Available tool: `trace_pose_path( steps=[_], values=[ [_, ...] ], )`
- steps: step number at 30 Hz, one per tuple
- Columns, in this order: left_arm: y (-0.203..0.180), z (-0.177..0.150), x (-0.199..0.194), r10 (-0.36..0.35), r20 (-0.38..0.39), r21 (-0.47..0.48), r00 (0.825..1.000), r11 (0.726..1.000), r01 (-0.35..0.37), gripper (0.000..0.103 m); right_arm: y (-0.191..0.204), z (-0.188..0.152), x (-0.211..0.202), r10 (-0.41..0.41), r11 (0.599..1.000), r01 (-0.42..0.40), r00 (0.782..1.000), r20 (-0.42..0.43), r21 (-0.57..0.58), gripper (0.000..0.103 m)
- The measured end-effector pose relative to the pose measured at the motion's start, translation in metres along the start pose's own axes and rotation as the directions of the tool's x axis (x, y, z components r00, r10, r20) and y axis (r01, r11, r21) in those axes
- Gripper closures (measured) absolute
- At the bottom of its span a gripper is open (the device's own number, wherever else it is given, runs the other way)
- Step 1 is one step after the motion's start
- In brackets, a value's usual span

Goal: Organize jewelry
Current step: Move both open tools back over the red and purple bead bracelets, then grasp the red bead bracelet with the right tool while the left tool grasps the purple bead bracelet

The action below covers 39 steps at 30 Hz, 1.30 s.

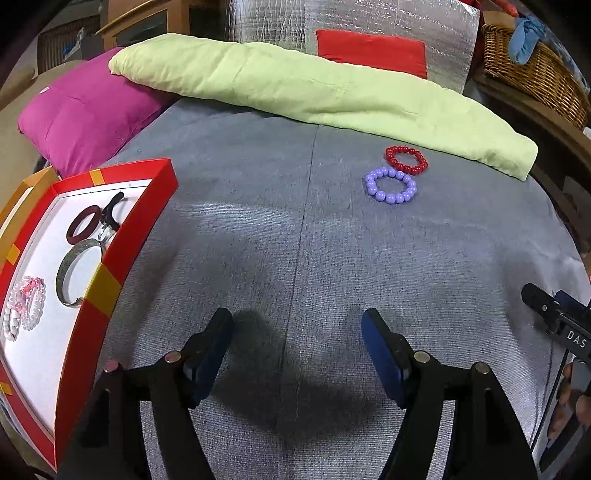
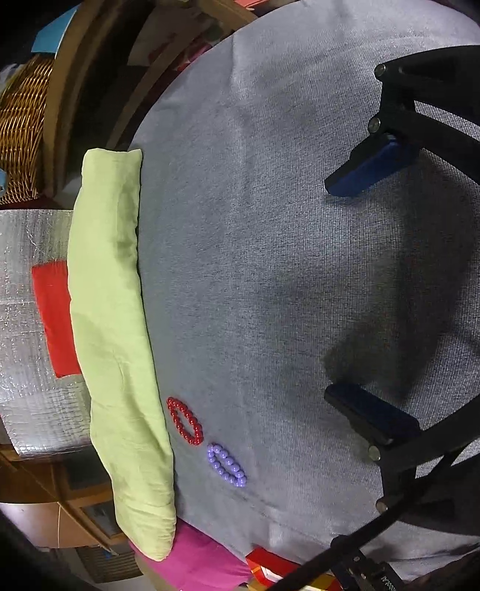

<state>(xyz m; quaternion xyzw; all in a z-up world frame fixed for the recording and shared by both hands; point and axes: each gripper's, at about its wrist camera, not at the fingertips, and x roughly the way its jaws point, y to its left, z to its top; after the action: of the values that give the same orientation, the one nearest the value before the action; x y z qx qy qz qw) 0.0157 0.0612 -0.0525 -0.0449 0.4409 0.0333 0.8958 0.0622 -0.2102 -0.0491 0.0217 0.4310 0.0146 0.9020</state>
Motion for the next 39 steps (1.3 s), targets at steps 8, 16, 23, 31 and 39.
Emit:
trace_pose_path(
  steps=[8, 16, 23, 31, 39],
  values=[
    [0.008, 0.005, -0.001, -0.039, -0.020, -0.059, 0.999, 0.998, 0.038, 0.029, 0.015, 0.034, 0.005, 0.101, 0.995, -0.100, 0.991, -0.091, 0.008, 0.018],
    [0.025, 0.009, -0.003, -0.020, -0.016, -0.133, 1.000, 0.991, 0.018, 0.029, 0.073, 0.123, 0.070, 0.145, 0.989, -0.136, 0.966, -0.213, 0.054, 0.055],
    [0.034, 0.016, -0.003, -0.042, -0.004, -0.186, 0.999, 0.982, 0.041, 0.029, 0.128, 0.160, 0.117, 0.020, 0.999, -0.030, 0.965, -0.263, -0.034, 0.072],
    [0.033, 0.016, -0.008, -0.038, 0.011, -0.189, 0.999, 0.981, 0.040, 0.029, 0.124, 0.139, 0.097, -0.008, 0.990, -0.031, 0.960, -0.278, -0.135, 0.103],
    [0.029, 0.014, -0.007, -0.008, 0.015, -0.176, 1.000, 0.984, 0.010, 0.029, 0.107, 0.168, 0.087, 0.113, 0.994, -0.111, 0.968, -0.225, 0.020, 0.034]
  ],
)
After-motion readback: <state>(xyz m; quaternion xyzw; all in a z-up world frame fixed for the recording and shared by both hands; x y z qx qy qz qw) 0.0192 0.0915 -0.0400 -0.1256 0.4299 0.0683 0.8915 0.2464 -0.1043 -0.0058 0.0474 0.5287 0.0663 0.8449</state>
